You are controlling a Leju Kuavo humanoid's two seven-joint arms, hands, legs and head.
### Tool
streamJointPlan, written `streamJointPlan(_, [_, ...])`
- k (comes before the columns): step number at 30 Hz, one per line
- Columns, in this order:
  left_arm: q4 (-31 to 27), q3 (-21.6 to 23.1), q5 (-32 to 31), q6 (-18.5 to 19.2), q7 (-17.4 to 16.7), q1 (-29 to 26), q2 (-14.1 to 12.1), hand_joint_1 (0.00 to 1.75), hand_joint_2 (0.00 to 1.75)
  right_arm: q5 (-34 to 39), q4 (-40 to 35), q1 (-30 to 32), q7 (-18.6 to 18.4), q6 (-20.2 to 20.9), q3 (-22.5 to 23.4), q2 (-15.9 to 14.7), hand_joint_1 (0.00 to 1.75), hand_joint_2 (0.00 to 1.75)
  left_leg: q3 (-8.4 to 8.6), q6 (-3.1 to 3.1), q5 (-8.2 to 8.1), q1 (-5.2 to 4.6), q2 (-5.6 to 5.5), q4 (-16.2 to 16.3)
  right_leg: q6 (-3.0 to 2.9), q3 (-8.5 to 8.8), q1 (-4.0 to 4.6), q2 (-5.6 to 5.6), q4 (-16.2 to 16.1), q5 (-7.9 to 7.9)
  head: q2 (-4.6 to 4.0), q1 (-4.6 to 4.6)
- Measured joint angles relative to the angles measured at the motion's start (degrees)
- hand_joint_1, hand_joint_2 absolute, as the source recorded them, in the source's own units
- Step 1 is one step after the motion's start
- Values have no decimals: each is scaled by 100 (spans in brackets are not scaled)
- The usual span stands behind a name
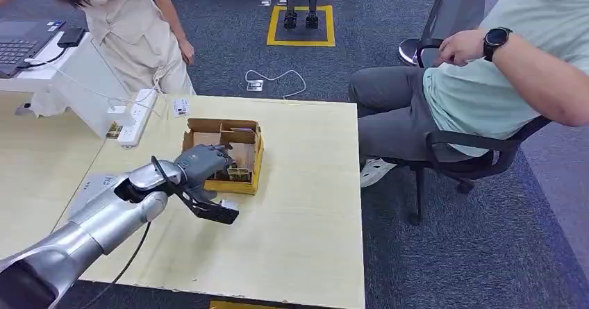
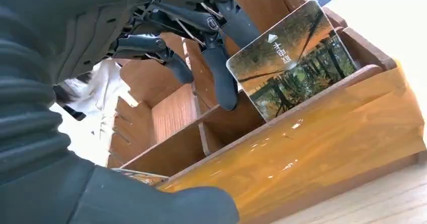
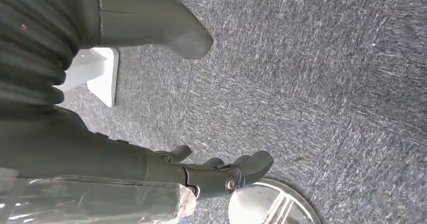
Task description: Pass the card to the sensor for recognition and then transmit it.
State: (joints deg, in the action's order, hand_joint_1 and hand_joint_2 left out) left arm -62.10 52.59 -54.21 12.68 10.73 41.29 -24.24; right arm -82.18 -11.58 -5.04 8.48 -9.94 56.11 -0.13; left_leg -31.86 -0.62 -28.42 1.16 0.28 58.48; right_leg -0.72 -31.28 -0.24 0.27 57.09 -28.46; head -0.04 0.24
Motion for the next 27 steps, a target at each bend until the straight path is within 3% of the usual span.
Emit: streamJointPlan(27, [-103, 81, 33, 2, 0, -31, -227, 0, 175, 4, 0, 10, 9, -22, 39, -2, 0, 175, -1, 0, 0, 0, 0, 0, 0, 1, 0, 0, 0, 0, 0, -2])
